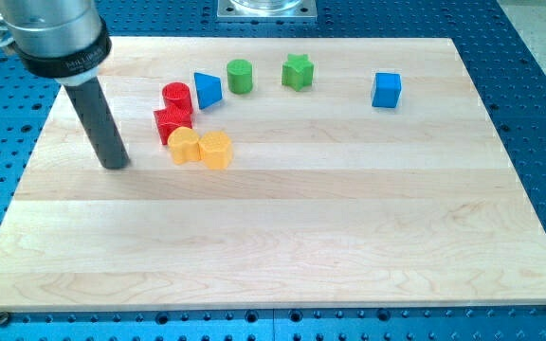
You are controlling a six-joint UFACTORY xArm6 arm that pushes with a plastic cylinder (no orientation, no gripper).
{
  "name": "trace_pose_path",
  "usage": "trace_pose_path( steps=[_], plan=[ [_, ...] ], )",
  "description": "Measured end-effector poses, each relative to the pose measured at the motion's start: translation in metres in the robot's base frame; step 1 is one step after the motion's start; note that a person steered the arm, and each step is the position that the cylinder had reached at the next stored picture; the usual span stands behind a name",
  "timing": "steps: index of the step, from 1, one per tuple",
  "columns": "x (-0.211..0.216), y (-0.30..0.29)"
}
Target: Slide the blue cube to the left
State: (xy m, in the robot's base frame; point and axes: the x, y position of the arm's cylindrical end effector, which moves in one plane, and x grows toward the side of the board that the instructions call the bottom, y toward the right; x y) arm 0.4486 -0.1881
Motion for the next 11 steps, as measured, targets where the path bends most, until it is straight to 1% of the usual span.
trace_pose_path(
  steps=[1, 2, 3, 4, 5, 6, 7, 9, 10, 11],
  plan=[
    [0.029, 0.07],
    [0.031, 0.18],
    [-0.016, 0.311],
    [-0.092, 0.391],
    [-0.146, 0.393],
    [-0.141, 0.37],
    [-0.109, 0.423],
    [-0.117, 0.323],
    [-0.115, 0.318],
    [-0.075, 0.29]
  ],
)
